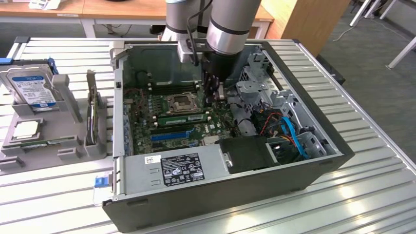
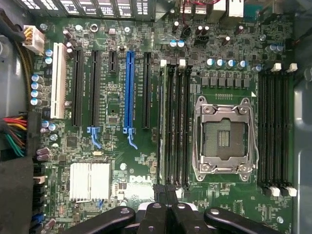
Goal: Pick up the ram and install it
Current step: 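Press down the ram until it locks into place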
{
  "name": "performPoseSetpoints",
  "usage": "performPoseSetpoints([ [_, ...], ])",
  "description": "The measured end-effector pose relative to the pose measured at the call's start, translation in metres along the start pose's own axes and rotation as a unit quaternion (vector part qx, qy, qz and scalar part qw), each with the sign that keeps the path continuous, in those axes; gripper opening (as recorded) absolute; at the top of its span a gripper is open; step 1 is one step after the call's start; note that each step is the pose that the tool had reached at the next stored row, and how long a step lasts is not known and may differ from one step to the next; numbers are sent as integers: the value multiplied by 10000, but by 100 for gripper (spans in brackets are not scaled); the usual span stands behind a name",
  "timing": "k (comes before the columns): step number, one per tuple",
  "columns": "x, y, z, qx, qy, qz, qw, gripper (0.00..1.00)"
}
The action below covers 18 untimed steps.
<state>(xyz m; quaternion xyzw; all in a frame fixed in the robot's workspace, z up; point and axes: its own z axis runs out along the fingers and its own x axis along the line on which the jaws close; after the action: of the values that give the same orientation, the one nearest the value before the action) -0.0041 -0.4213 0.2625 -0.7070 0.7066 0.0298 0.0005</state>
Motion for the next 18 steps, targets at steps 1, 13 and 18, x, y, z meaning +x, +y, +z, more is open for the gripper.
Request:
performPoseSetpoints([
  [1, 1, -1, 14, 0, 0, 0, 10000, 10],
  [13, 2, -45, 54, 0, 0, 0, 10000, 10],
  [18, -4, -47, 57, 1, -2, 0, 10000, 10],
])
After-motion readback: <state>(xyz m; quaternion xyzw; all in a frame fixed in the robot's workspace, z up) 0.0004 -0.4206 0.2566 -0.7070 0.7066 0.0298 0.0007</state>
